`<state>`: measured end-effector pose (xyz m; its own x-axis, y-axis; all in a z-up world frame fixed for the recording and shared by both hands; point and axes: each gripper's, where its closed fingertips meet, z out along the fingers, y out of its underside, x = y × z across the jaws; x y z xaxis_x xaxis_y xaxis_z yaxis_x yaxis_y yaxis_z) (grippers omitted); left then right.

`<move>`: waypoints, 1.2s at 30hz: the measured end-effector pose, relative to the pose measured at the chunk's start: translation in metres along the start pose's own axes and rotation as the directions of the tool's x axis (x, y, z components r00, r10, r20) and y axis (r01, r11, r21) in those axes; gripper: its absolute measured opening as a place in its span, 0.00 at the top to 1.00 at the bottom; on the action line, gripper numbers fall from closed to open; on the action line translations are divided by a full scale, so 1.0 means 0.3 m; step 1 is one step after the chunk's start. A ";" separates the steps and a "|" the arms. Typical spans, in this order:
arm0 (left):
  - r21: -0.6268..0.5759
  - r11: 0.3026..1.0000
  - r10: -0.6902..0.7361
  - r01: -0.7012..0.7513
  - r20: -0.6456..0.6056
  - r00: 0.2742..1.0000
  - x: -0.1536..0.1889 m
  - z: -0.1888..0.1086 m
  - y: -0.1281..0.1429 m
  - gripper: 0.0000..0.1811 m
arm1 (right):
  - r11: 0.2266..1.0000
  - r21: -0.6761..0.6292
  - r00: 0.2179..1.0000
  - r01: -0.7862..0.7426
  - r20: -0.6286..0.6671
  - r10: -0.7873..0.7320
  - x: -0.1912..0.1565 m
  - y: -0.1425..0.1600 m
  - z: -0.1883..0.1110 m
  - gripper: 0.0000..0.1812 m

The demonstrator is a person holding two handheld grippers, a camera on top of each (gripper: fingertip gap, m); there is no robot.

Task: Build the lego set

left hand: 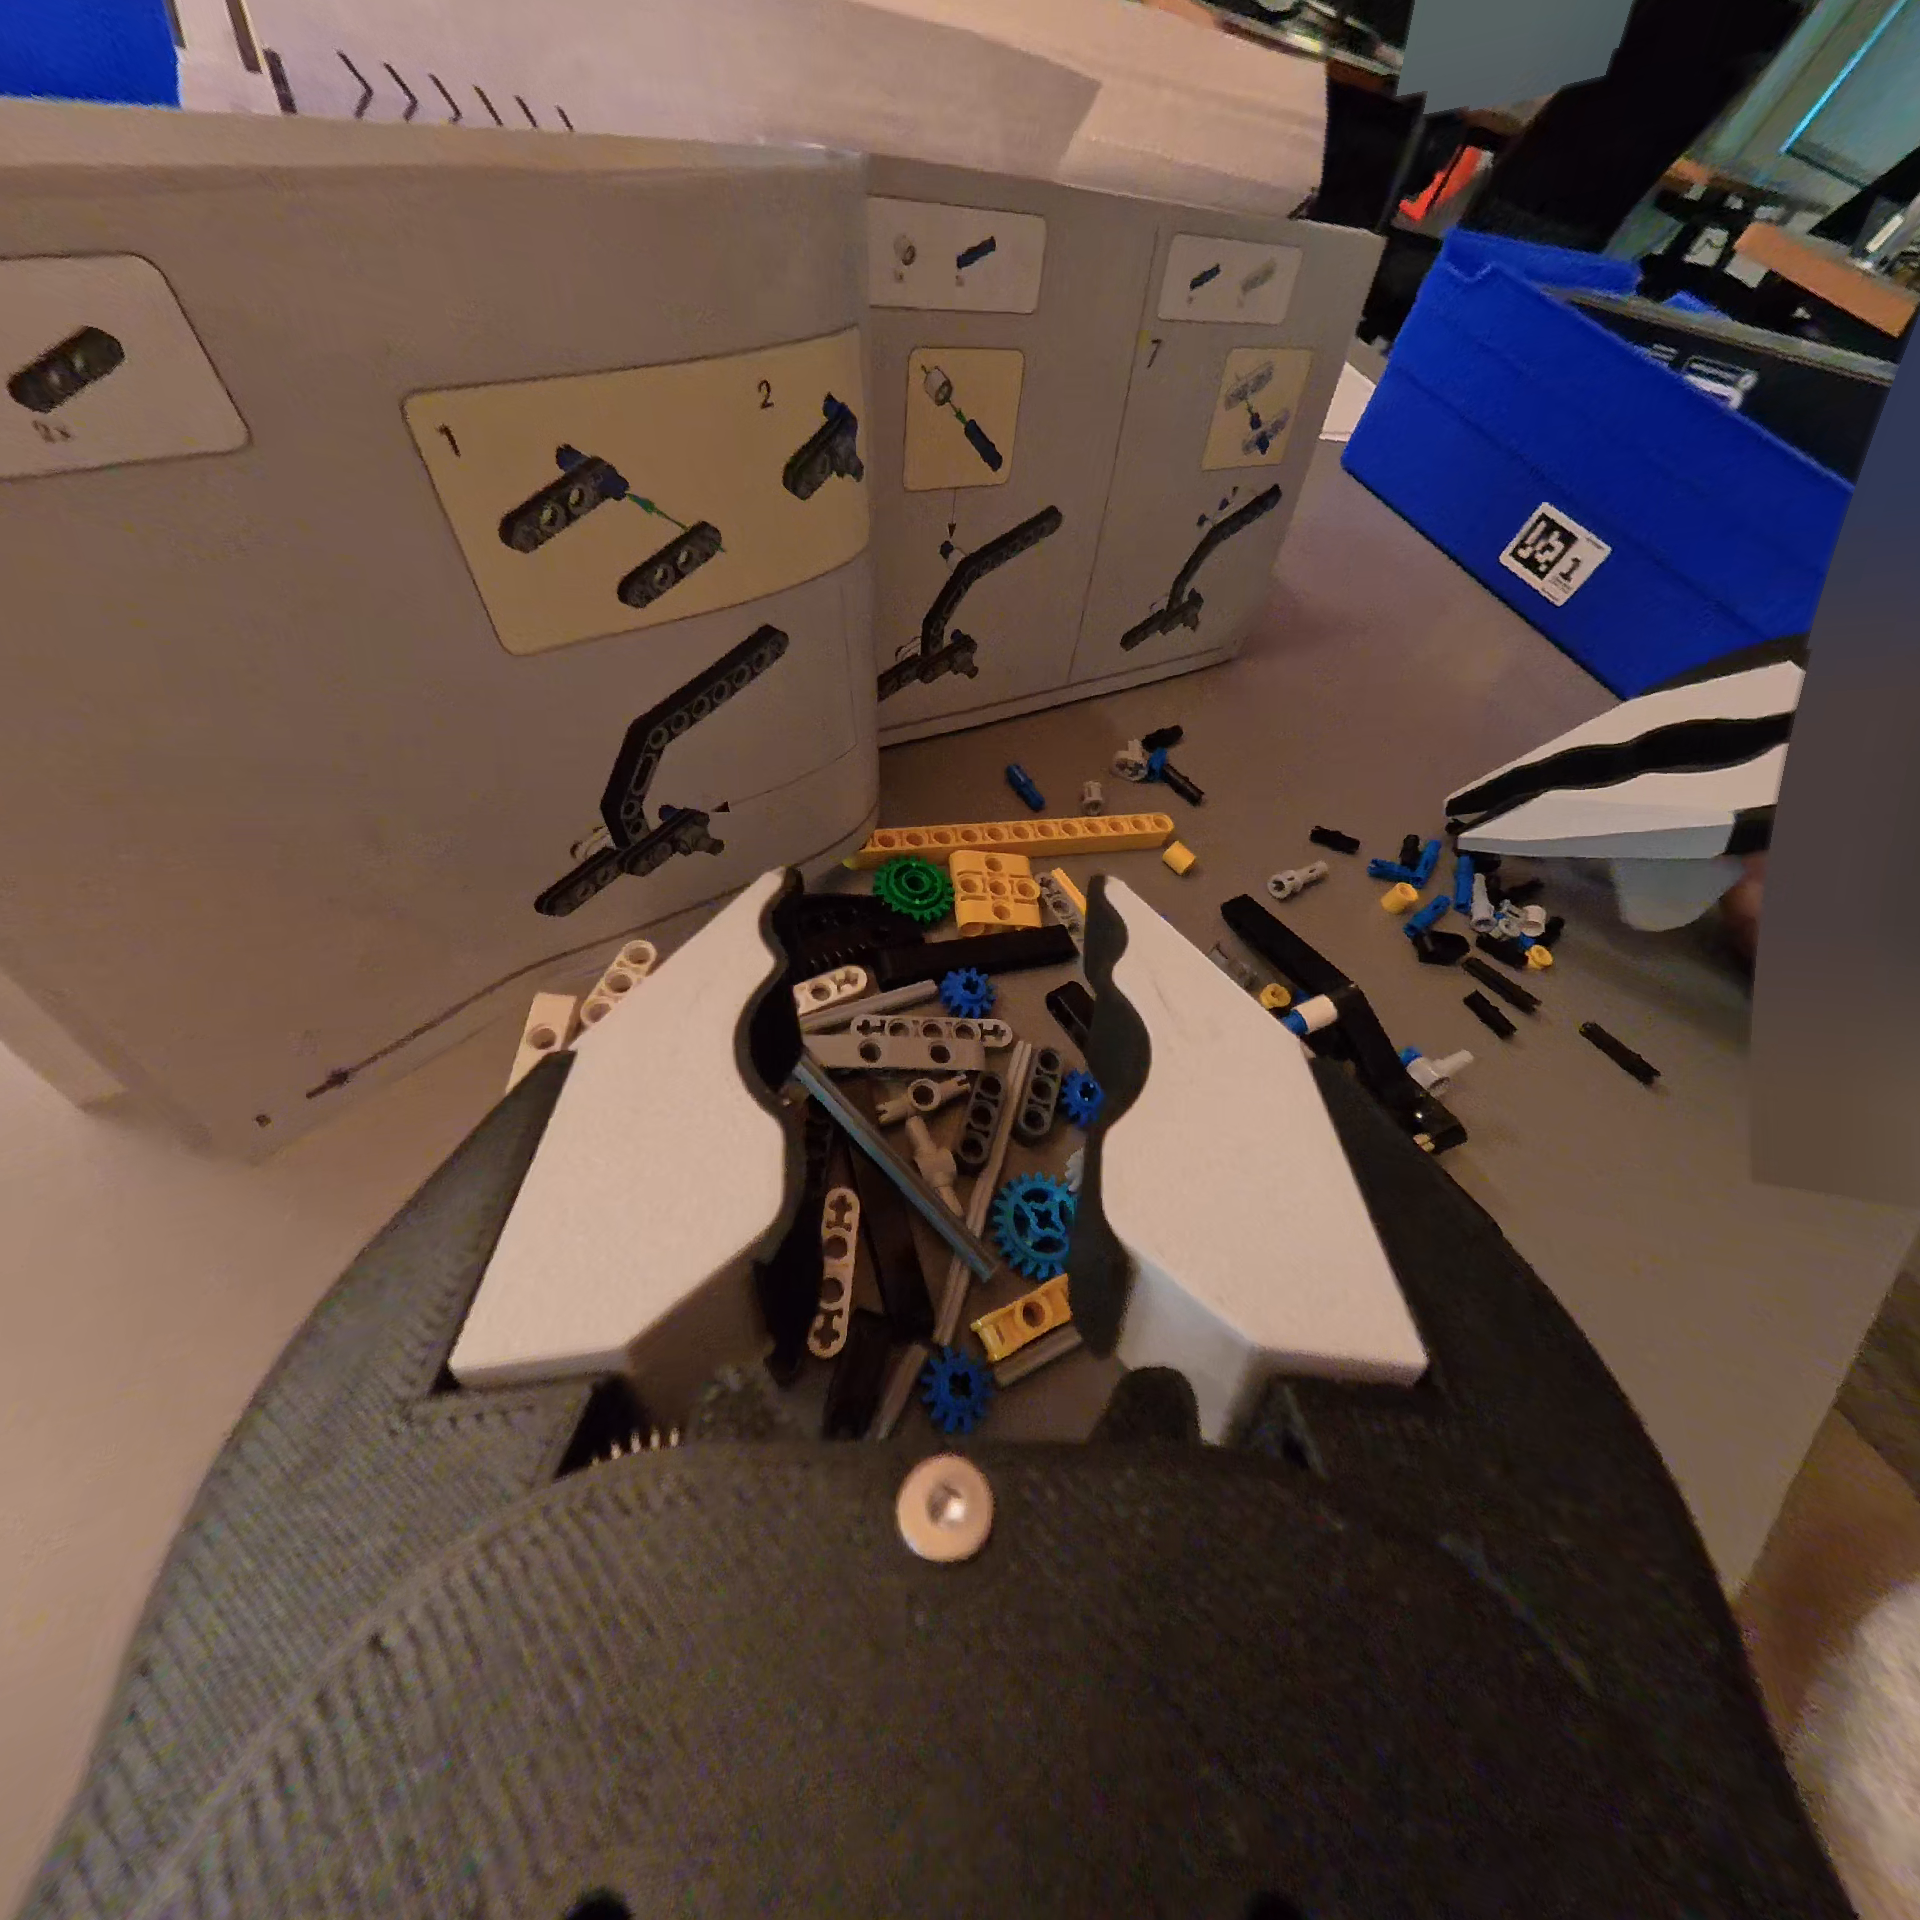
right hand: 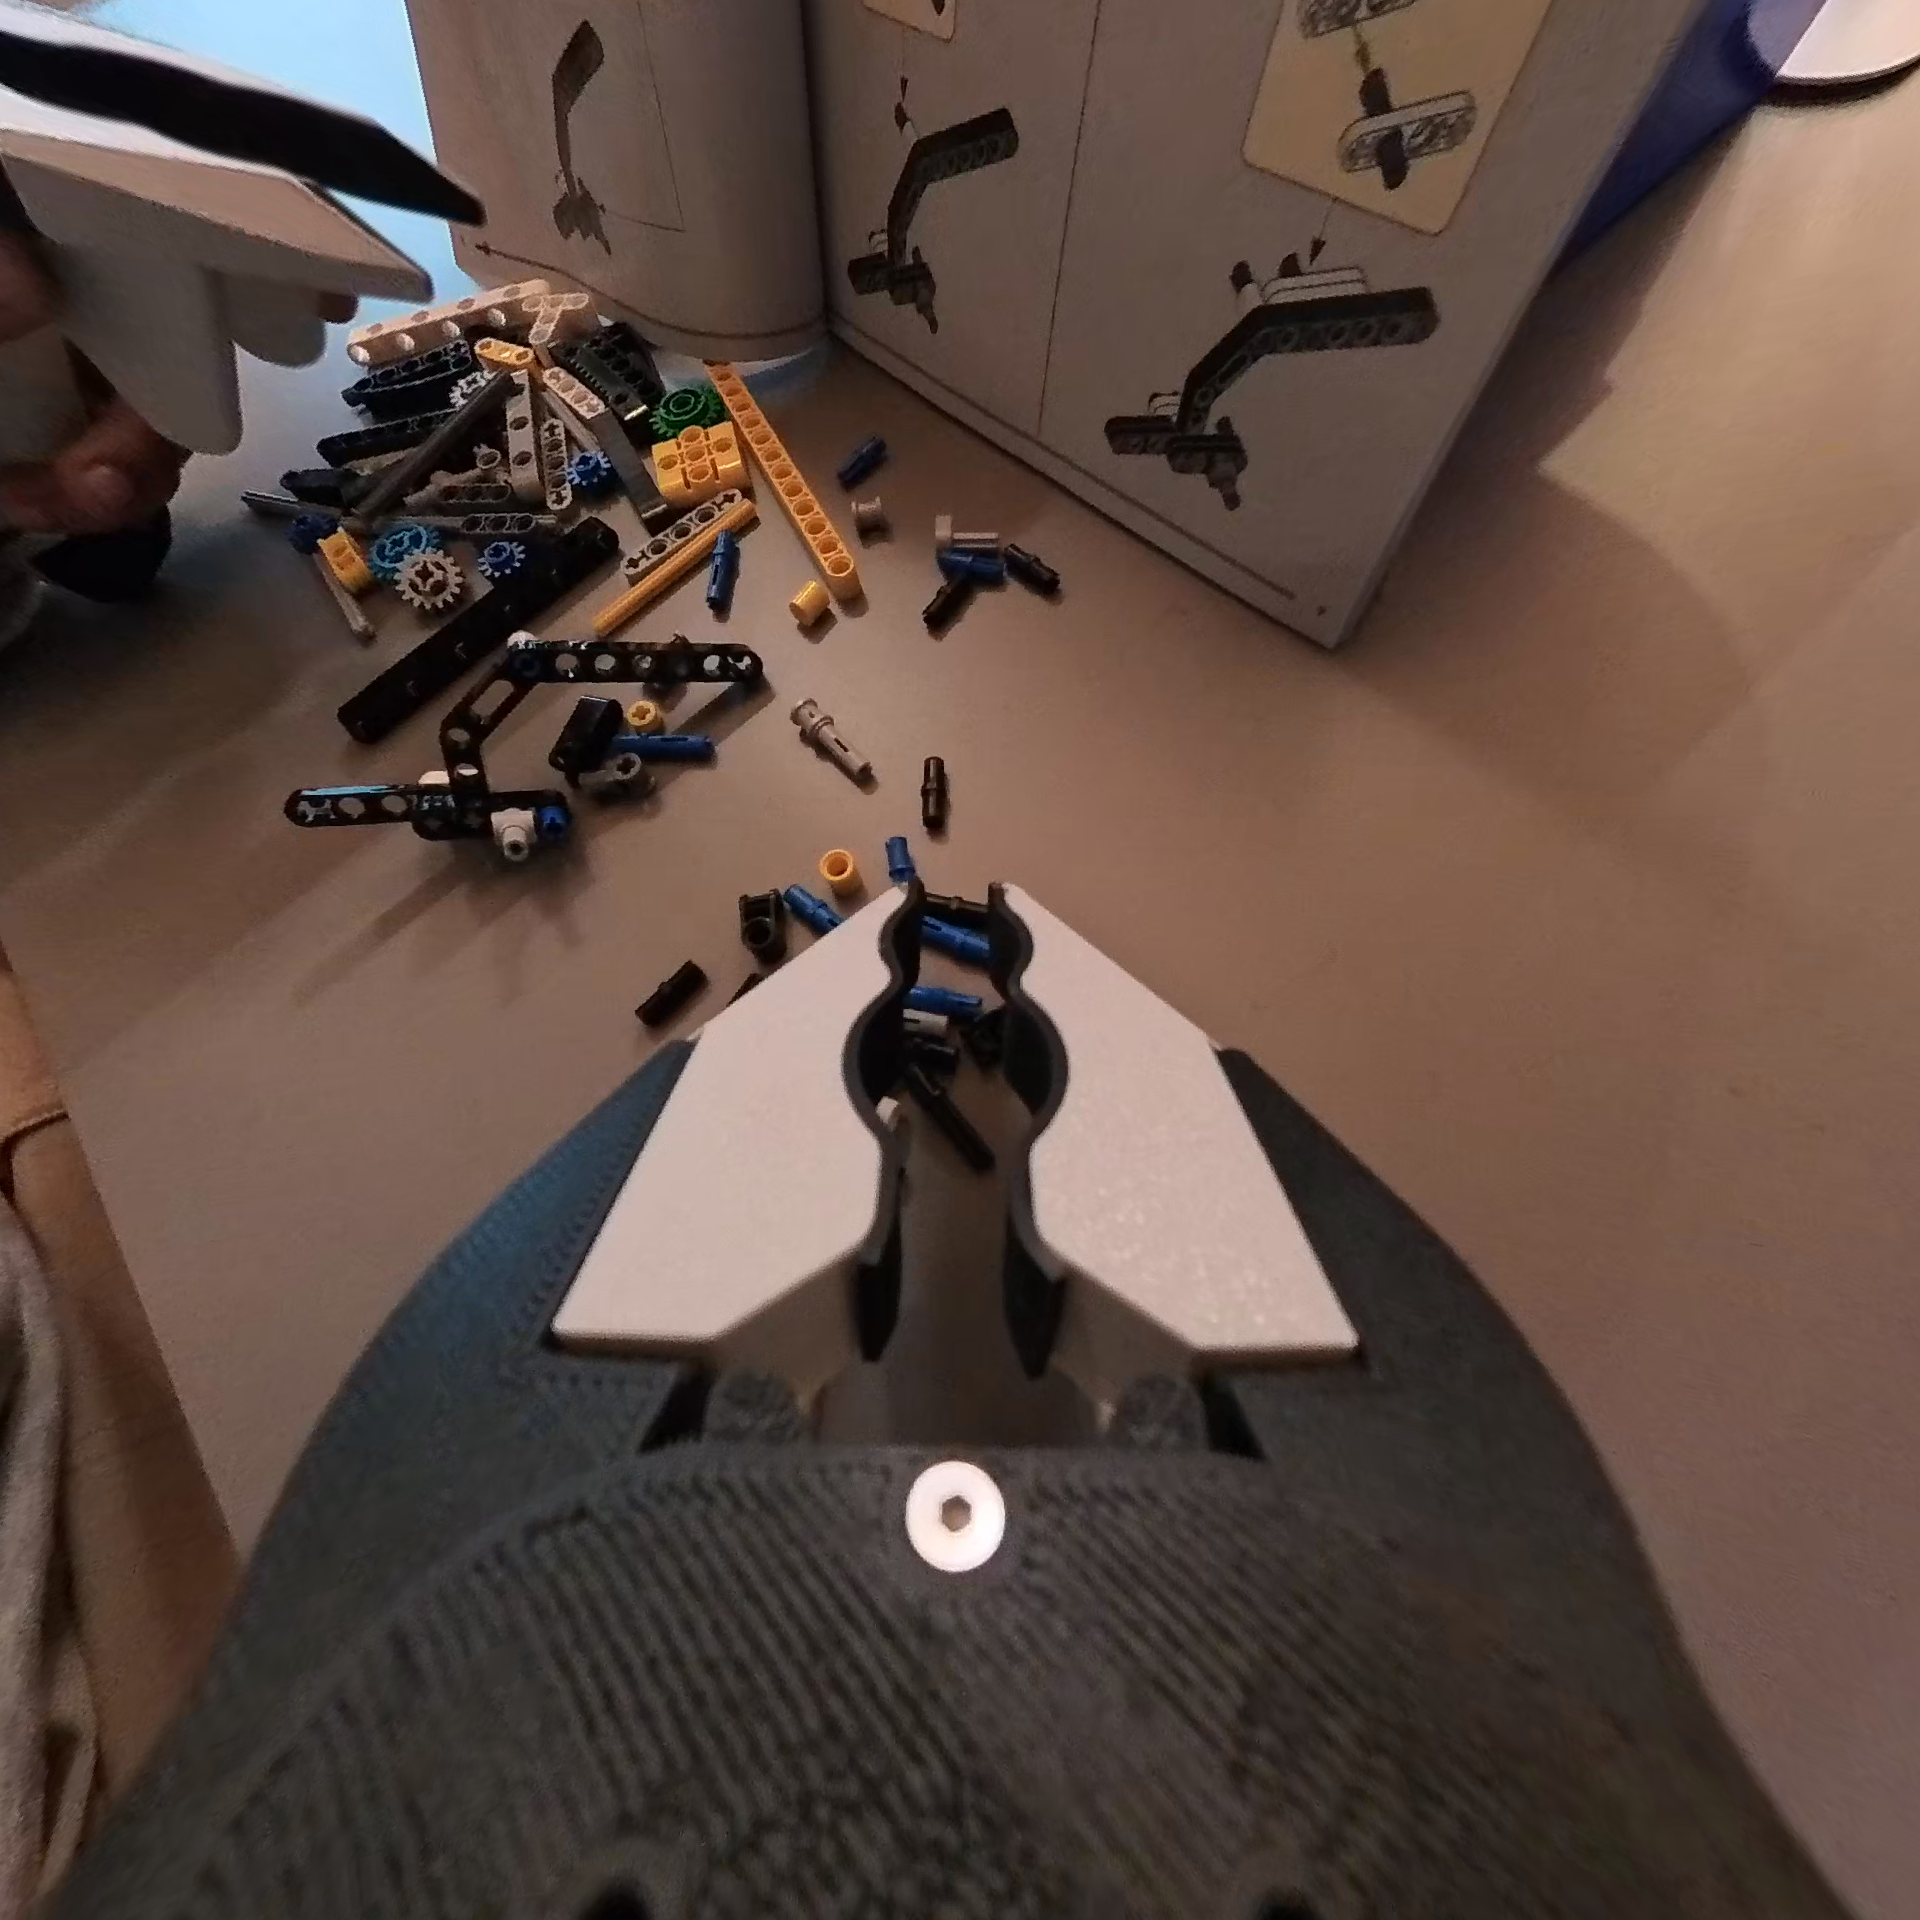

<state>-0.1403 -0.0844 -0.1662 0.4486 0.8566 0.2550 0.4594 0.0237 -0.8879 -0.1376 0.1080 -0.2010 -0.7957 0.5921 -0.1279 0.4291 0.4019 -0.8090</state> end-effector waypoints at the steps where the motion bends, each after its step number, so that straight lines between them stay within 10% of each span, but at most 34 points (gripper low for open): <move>1: -0.009 1.000 -0.009 0.008 -0.011 1.000 0.001 0.003 0.004 0.71 | 1.000 0.001 1.000 -0.004 0.002 0.004 0.001 -0.001 0.000 0.95; 36: -0.027 0.996 0.082 -0.081 0.010 0.997 0.024 0.010 0.011 0.72 | 1.000 0.003 1.000 -0.004 0.006 0.004 0.000 0.000 -0.001 0.94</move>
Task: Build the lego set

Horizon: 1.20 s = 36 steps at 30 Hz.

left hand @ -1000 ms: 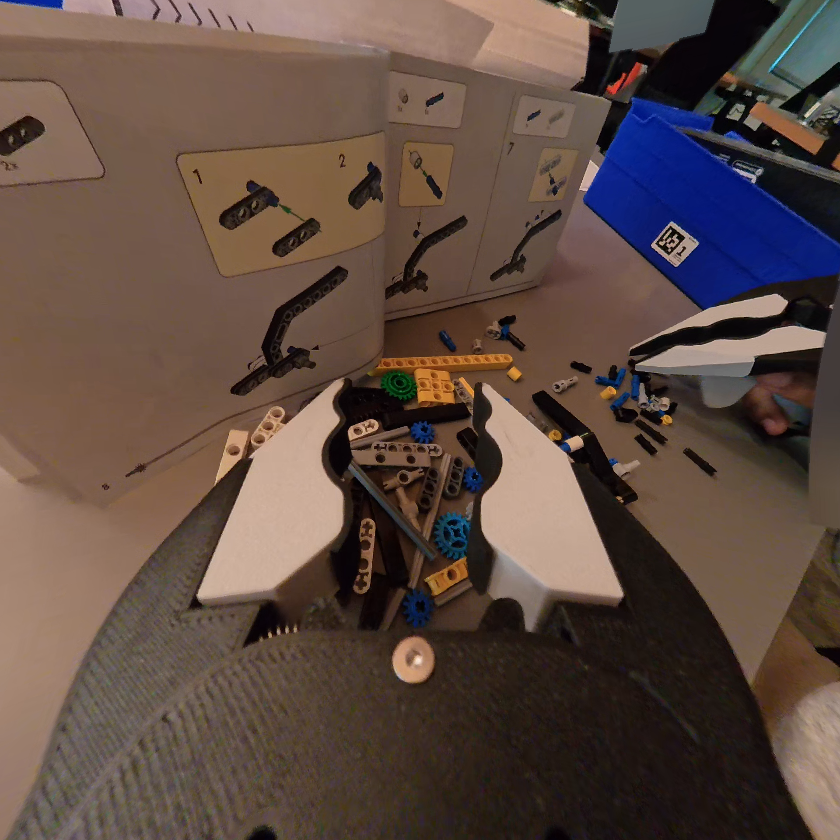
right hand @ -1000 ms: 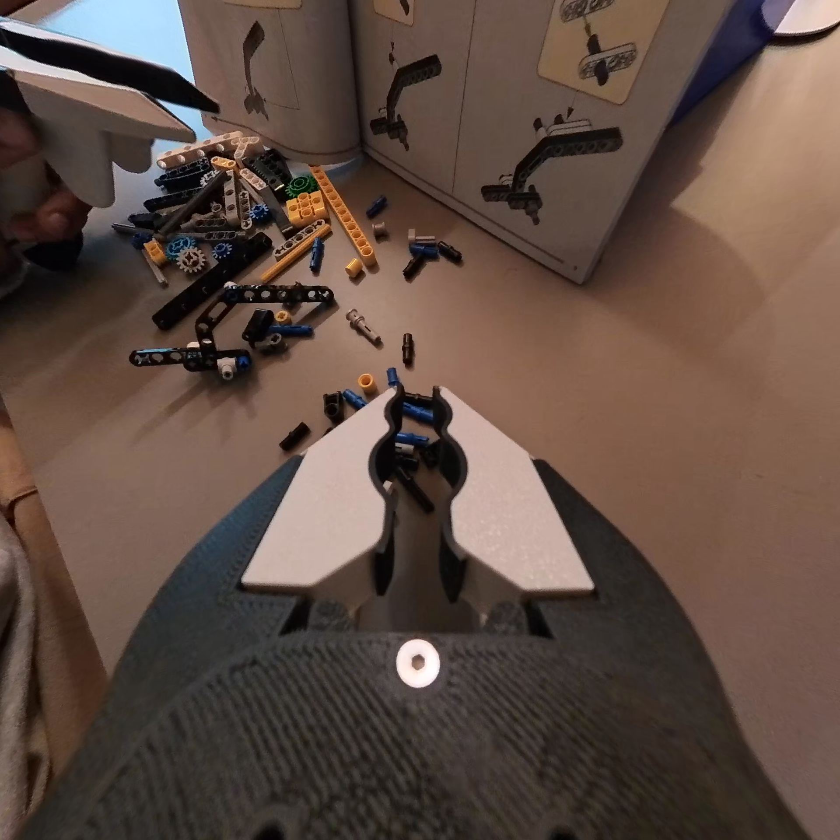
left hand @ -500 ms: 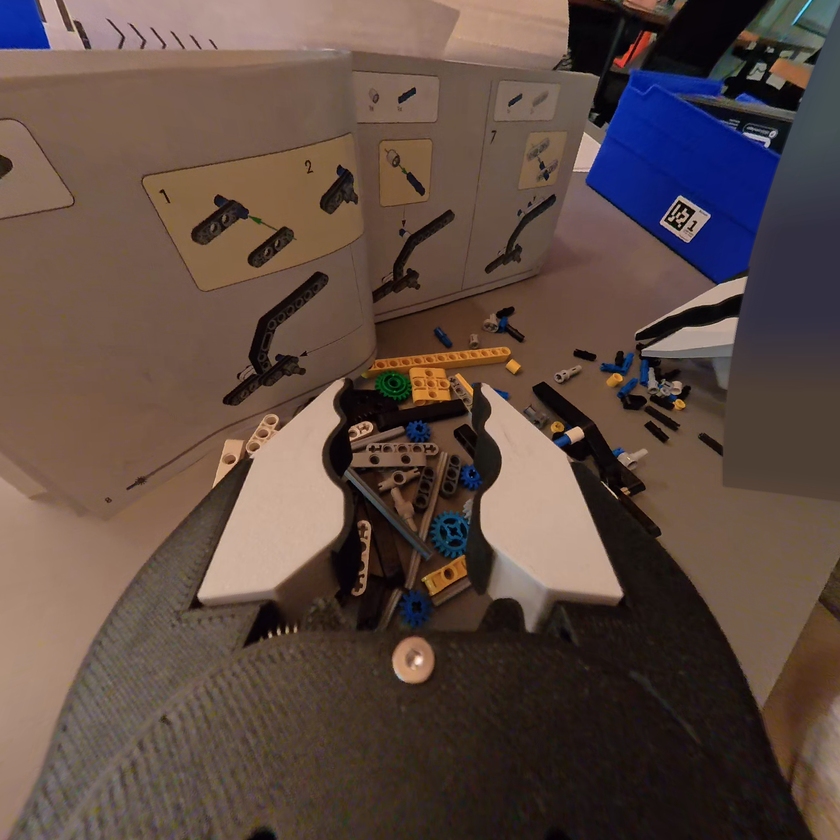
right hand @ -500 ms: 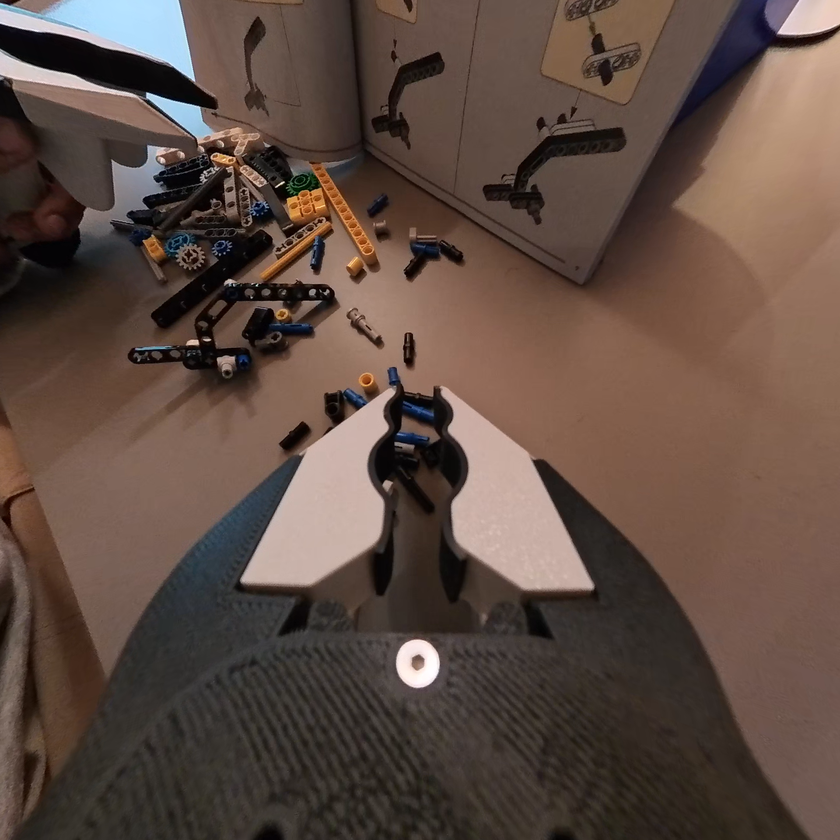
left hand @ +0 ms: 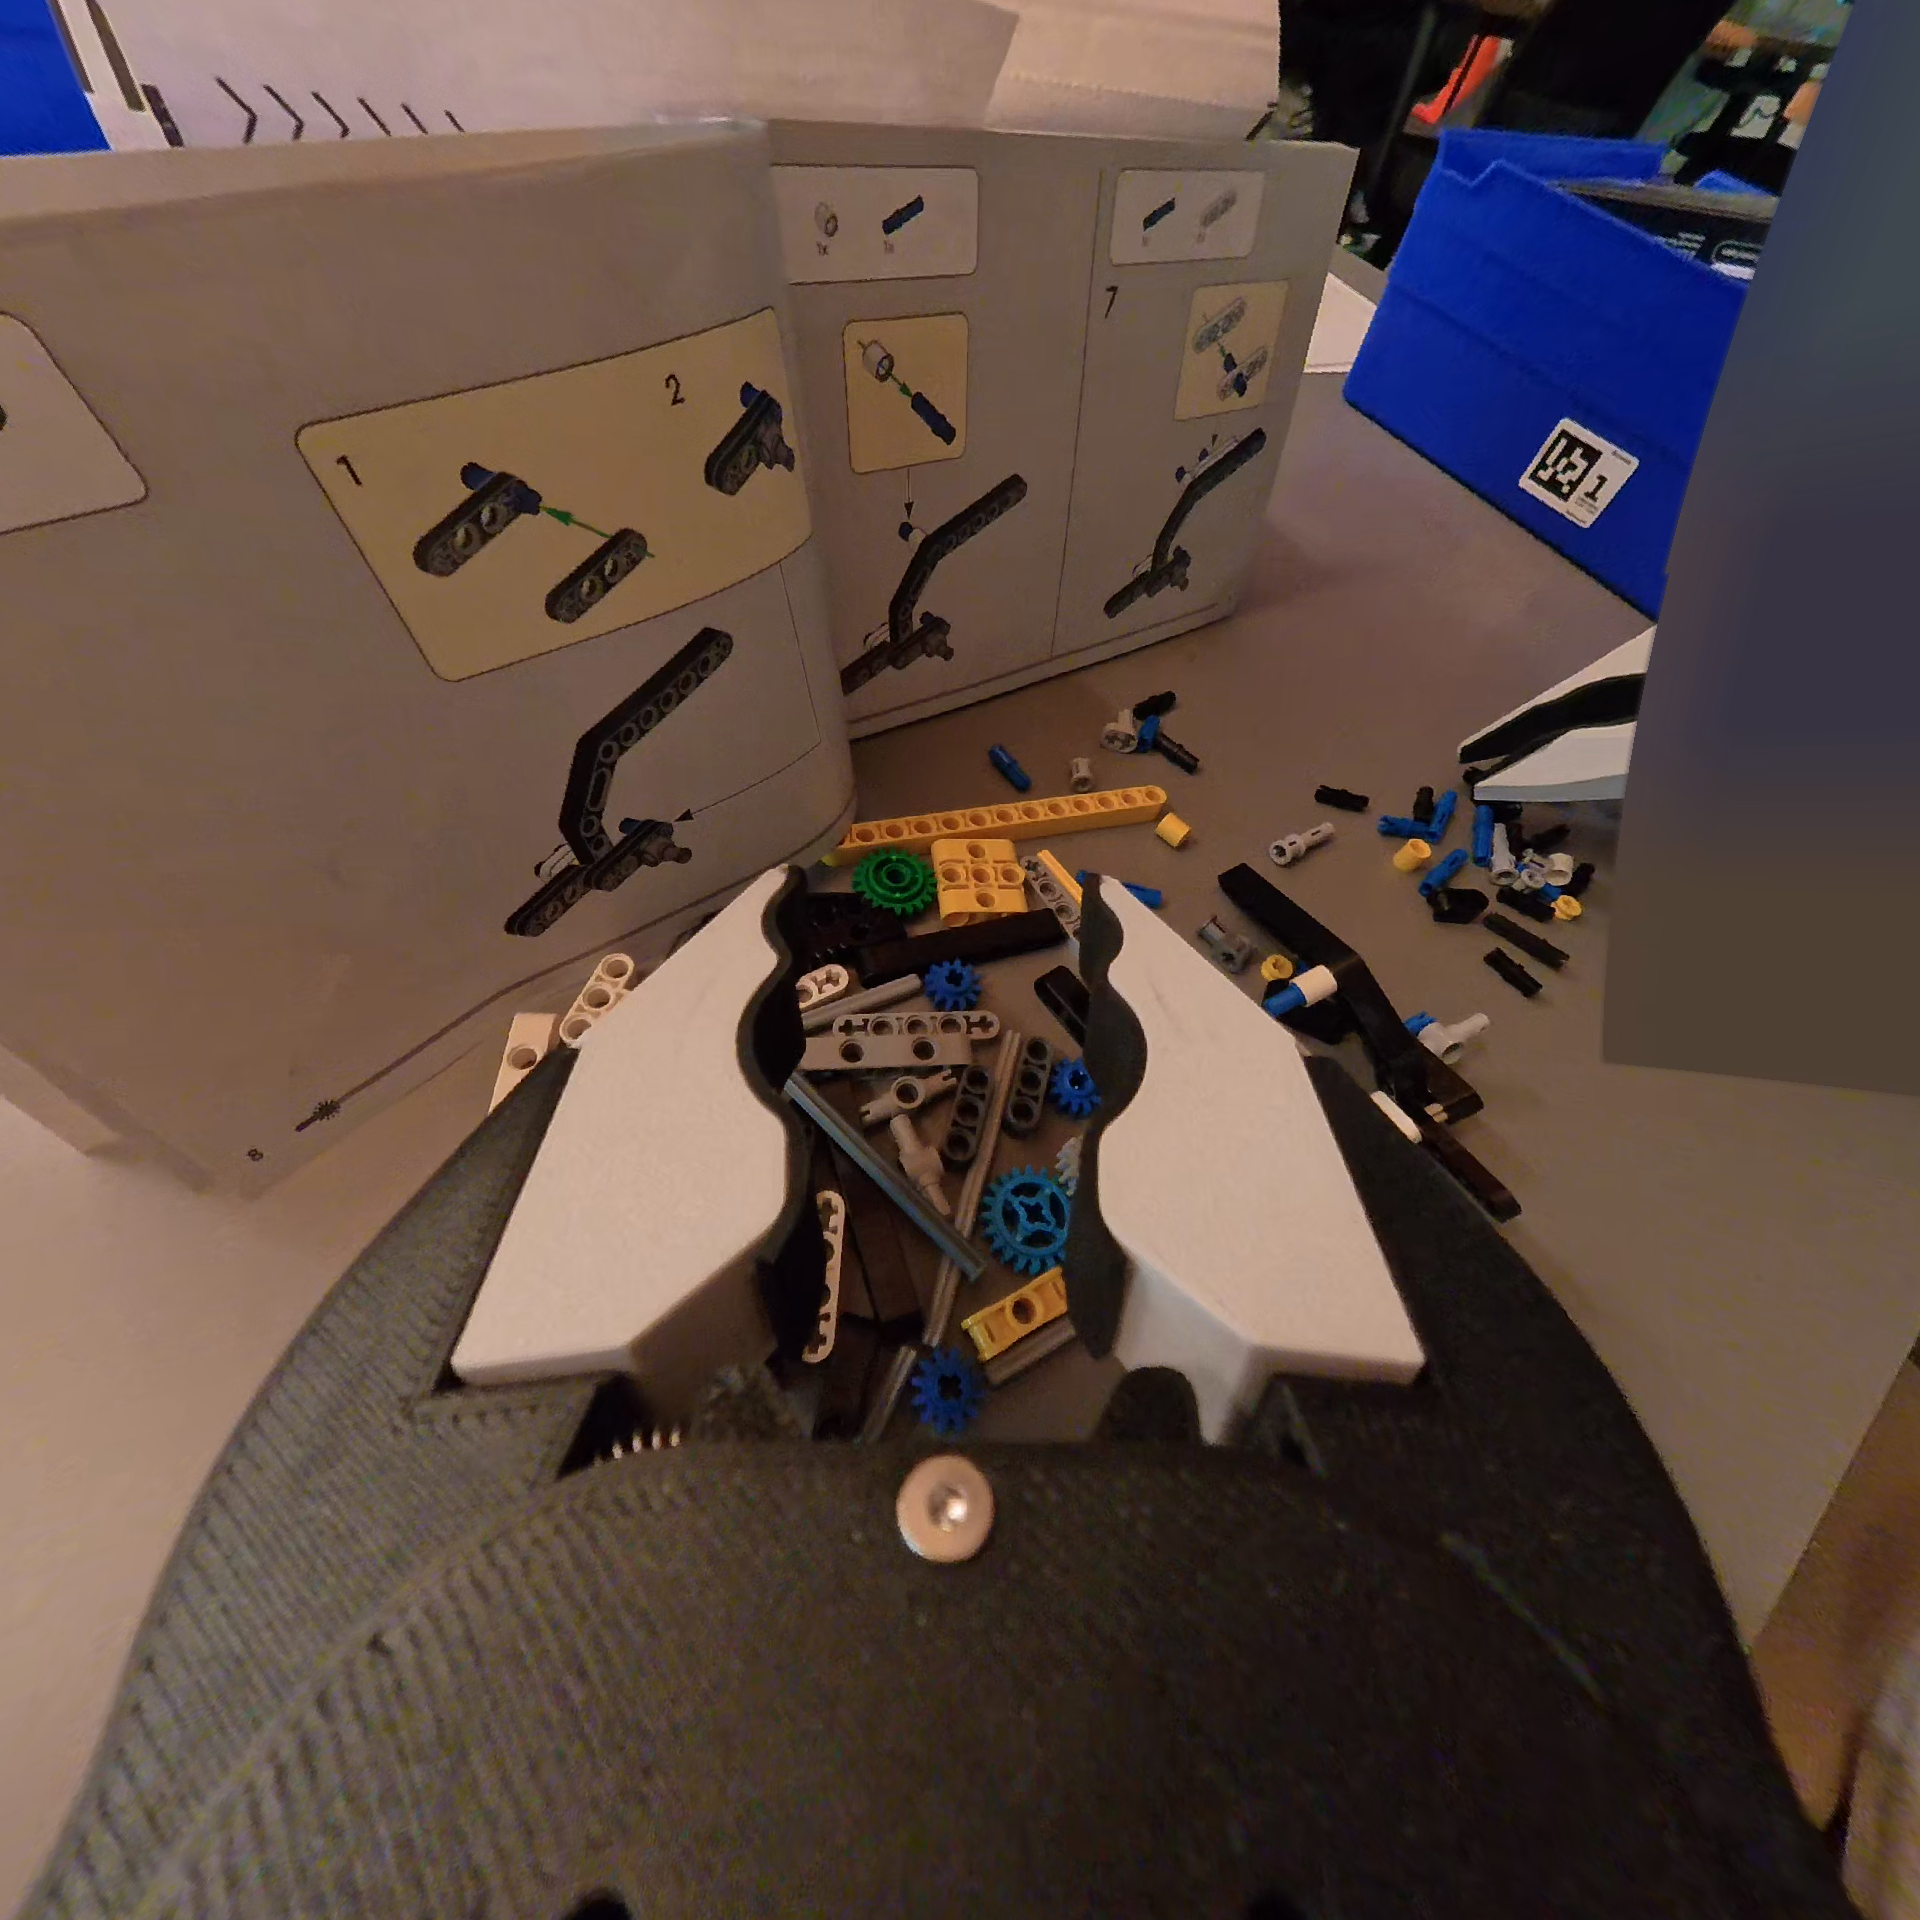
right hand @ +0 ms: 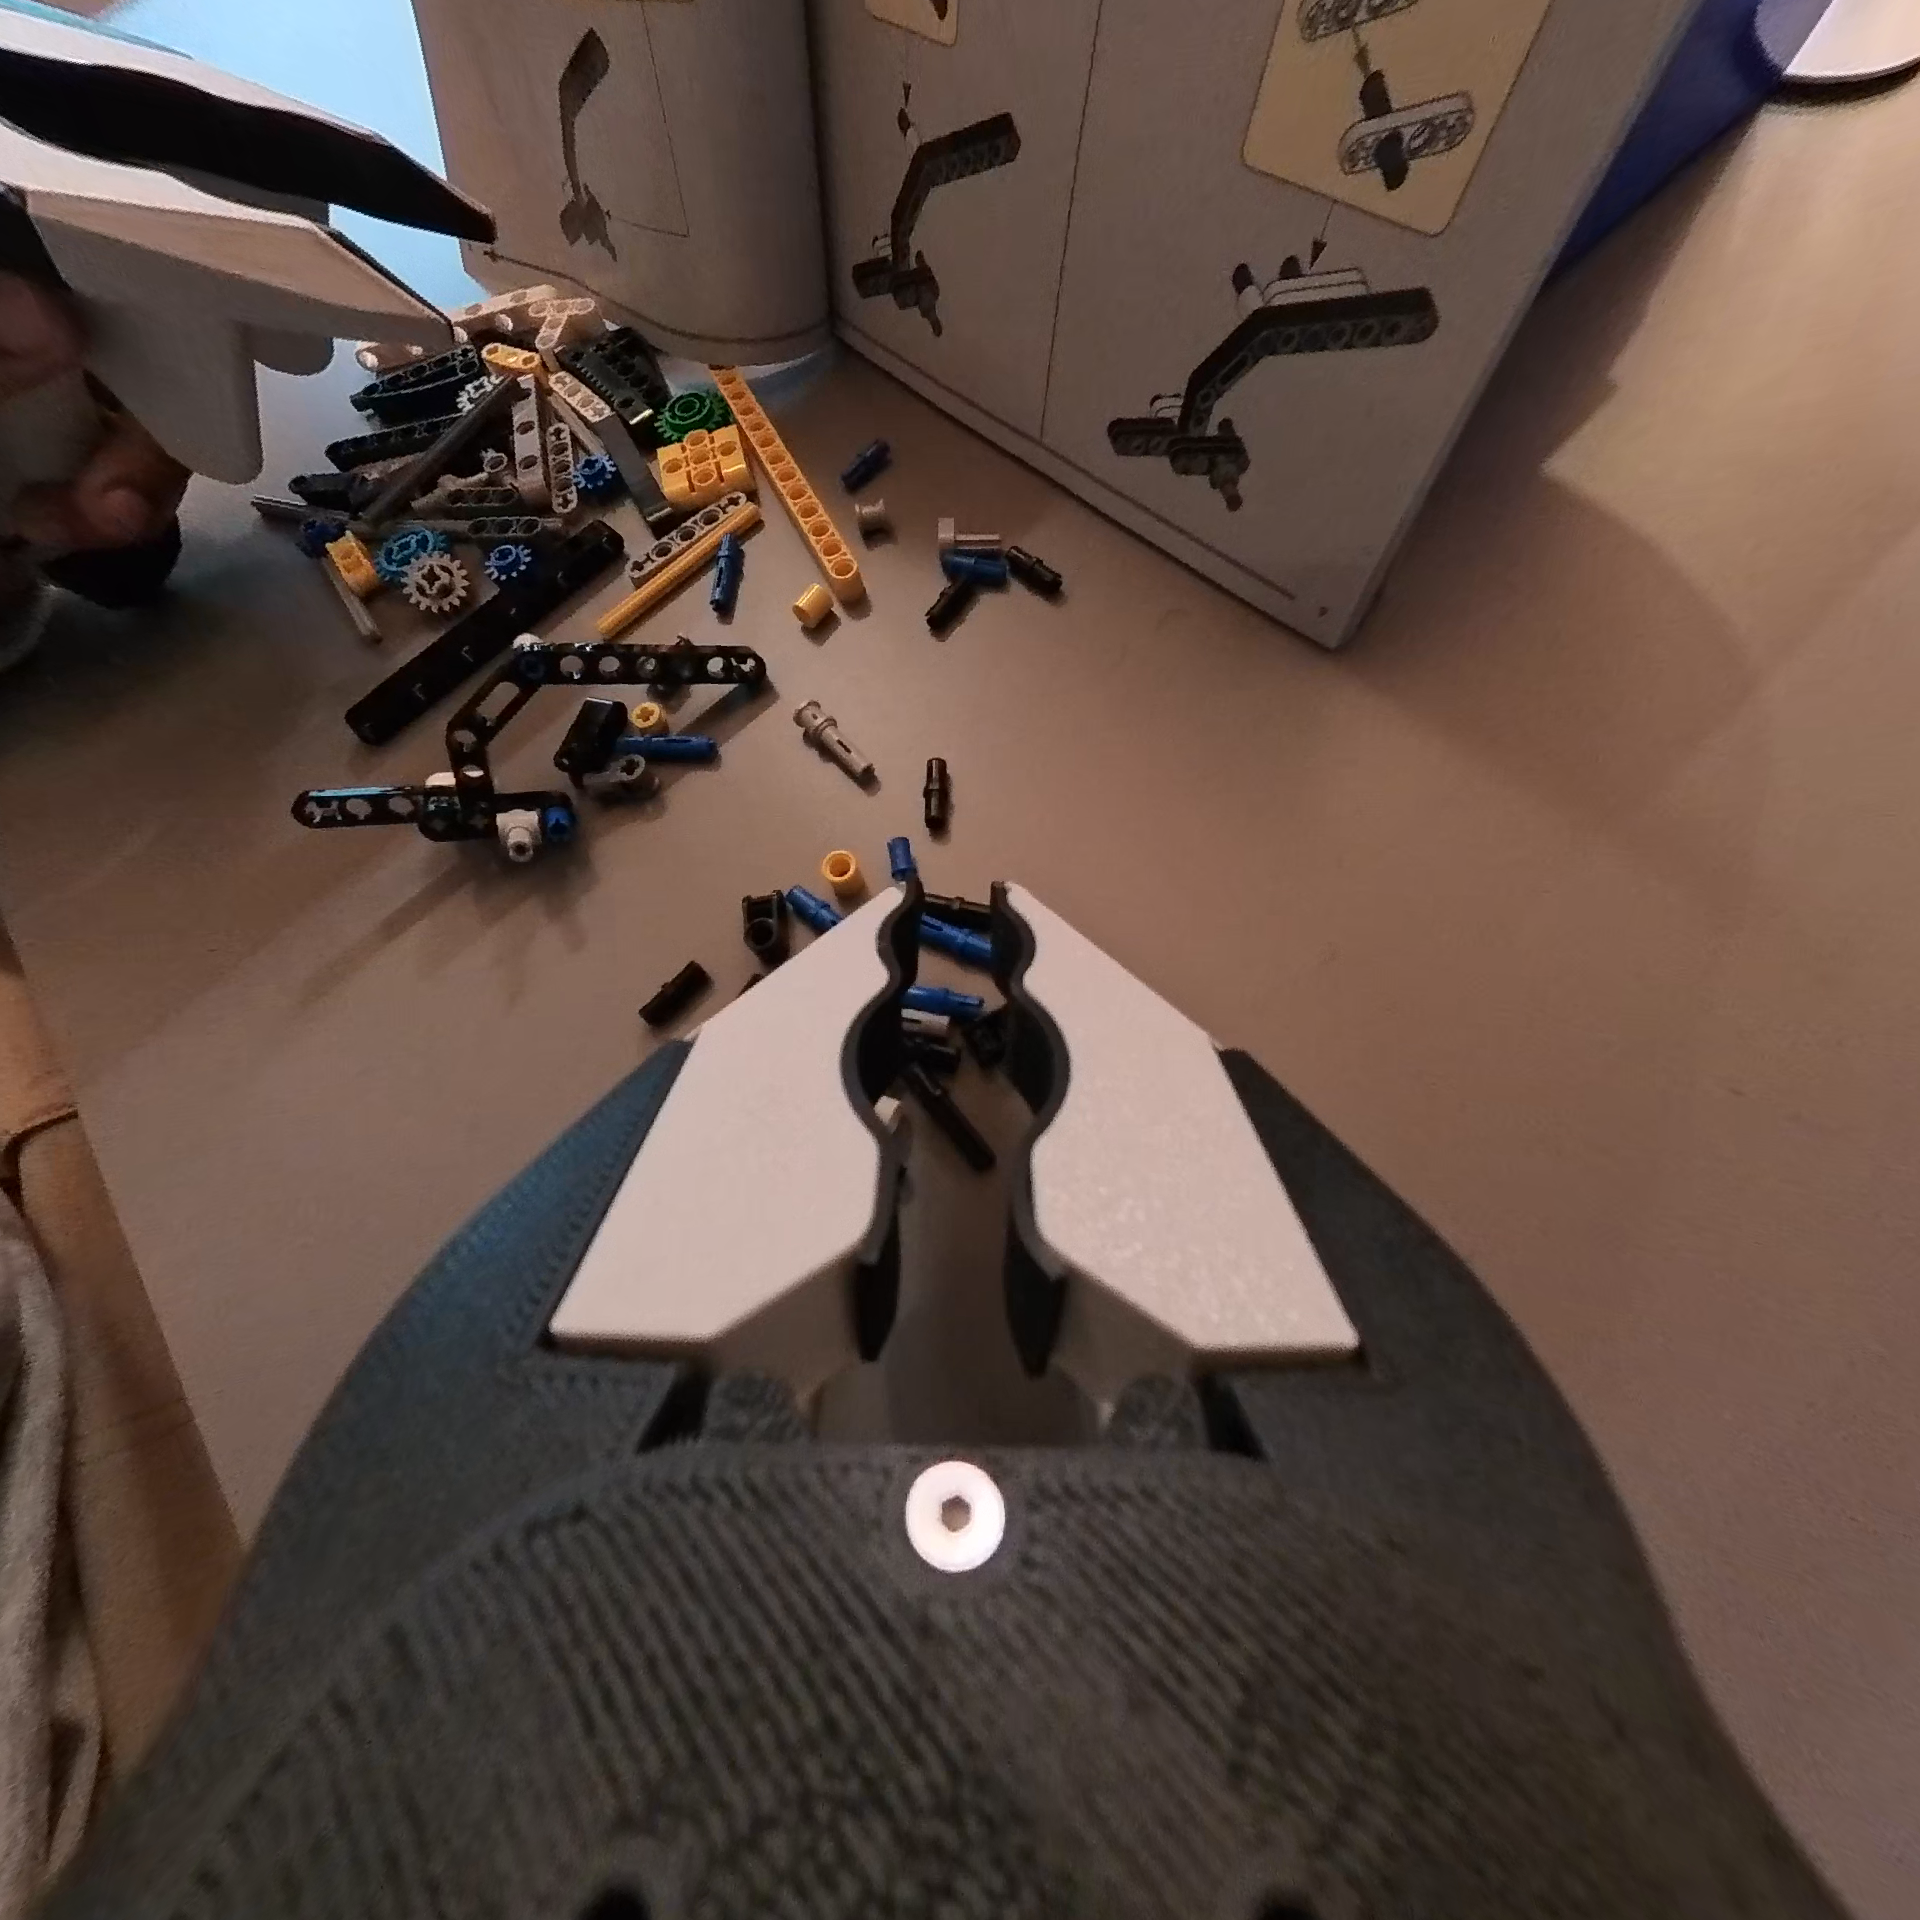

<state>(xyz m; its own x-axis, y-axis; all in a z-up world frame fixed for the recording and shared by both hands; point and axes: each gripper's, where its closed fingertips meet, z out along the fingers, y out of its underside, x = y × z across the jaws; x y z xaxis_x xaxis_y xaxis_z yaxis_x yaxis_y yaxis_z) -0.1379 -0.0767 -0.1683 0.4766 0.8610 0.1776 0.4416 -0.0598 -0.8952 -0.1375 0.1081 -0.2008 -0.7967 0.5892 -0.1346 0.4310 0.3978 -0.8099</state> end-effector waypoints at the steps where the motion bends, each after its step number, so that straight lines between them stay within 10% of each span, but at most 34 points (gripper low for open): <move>1: 0.000 1.000 0.002 -0.002 0.000 1.000 0.001 0.000 0.000 0.72 | 1.000 0.000 1.000 0.000 0.000 0.000 0.000 0.000 0.000 0.94; 26: -0.011 0.997 0.081 -0.081 -0.007 0.997 0.044 -0.021 0.019 0.72 | 0.985 0.087 0.984 -0.148 0.109 0.138 0.014 -0.023 -0.064 0.92; 36: -0.028 0.994 0.107 -0.107 -0.007 0.994 0.055 -0.019 0.029 0.71 | 0.995 -0.083 0.999 0.048 0.010 -0.047 -0.011 0.060 -0.012 0.94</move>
